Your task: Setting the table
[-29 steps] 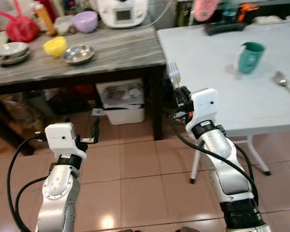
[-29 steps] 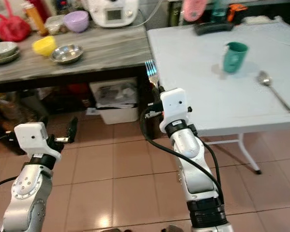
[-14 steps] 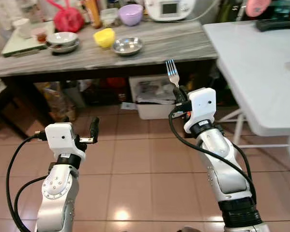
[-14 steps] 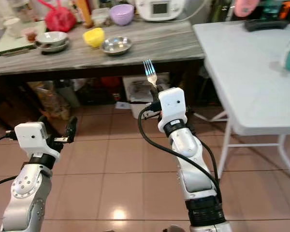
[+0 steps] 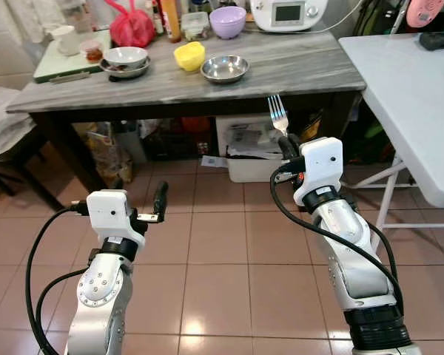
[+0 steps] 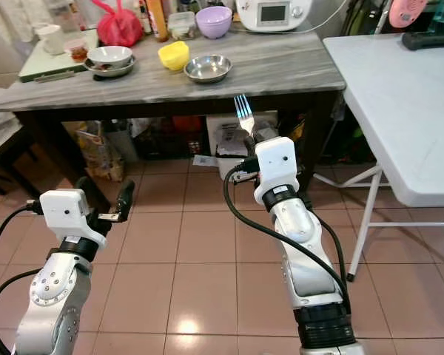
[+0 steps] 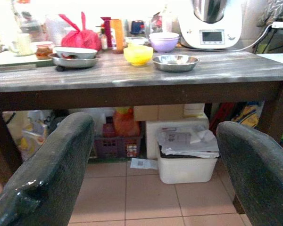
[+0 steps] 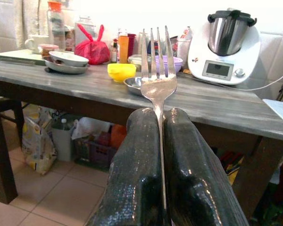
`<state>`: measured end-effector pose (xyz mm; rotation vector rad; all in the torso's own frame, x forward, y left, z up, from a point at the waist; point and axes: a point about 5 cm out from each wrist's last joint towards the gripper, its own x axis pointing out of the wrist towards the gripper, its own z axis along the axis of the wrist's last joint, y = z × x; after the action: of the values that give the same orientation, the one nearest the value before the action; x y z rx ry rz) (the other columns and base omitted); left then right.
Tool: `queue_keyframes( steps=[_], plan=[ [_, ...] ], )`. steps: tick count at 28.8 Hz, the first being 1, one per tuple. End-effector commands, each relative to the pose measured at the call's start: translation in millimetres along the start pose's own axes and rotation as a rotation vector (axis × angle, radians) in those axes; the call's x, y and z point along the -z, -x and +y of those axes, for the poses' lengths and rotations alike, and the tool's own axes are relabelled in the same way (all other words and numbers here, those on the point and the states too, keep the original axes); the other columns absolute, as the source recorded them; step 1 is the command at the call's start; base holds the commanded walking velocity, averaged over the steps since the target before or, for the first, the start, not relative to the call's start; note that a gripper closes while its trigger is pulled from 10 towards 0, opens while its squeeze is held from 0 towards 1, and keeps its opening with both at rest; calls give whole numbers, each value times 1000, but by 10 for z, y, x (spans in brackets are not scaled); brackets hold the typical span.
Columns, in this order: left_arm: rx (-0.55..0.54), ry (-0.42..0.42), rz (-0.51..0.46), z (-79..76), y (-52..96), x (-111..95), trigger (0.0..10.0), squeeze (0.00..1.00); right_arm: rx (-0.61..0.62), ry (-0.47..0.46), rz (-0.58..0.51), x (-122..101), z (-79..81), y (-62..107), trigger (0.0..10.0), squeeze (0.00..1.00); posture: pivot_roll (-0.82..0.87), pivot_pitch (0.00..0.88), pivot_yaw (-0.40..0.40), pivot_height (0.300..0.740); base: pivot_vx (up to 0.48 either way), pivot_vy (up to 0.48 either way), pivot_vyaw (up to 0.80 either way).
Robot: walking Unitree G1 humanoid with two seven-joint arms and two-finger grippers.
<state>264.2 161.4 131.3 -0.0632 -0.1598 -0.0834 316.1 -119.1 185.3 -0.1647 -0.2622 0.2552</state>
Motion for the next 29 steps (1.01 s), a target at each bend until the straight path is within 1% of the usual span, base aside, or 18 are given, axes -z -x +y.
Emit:
queue_keyframes(
  steps=[1, 5, 14, 22, 27, 29],
  plan=[
    [-9, -15, -1, 38, 17, -14, 10000, 0, 0, -5, -18, -40, 24, -10, 10000, 0, -98, 120, 102, 740, 307, 0, 0],
    [-2, 4, -6, 47, 8, -22, 10000, 0, 5, -13, -12, -29, 16, -9, 10000, 0, -98, 120, 100, 740, 437, 0, 0],
    [11, 11, 5, 25, 17, 0, 10000, 0, 11, -33, -3, -18, 8, -8, 10000, 0, -101, 124, 102, 740, 480, 0, 0],
    [15, 15, 12, 13, 21, 19, 10000, 0, 11, -33, 1, -12, 11, -17, 10000, 0, -100, 122, 101, 740, 480, 0, -573],
    [13, 12, 13, 11, 25, 23, 10000, 0, 1, -27, 0, -9, 24, -15, 10000, 0, -98, 122, 99, 740, 480, 0, 0],
    [8, 13, 13, 11, 34, 23, 10000, 0, -8, -11, -6, -17, 26, -15, 10000, 0, -94, 122, 97, 740, 480, 0, 0]
  ],
)
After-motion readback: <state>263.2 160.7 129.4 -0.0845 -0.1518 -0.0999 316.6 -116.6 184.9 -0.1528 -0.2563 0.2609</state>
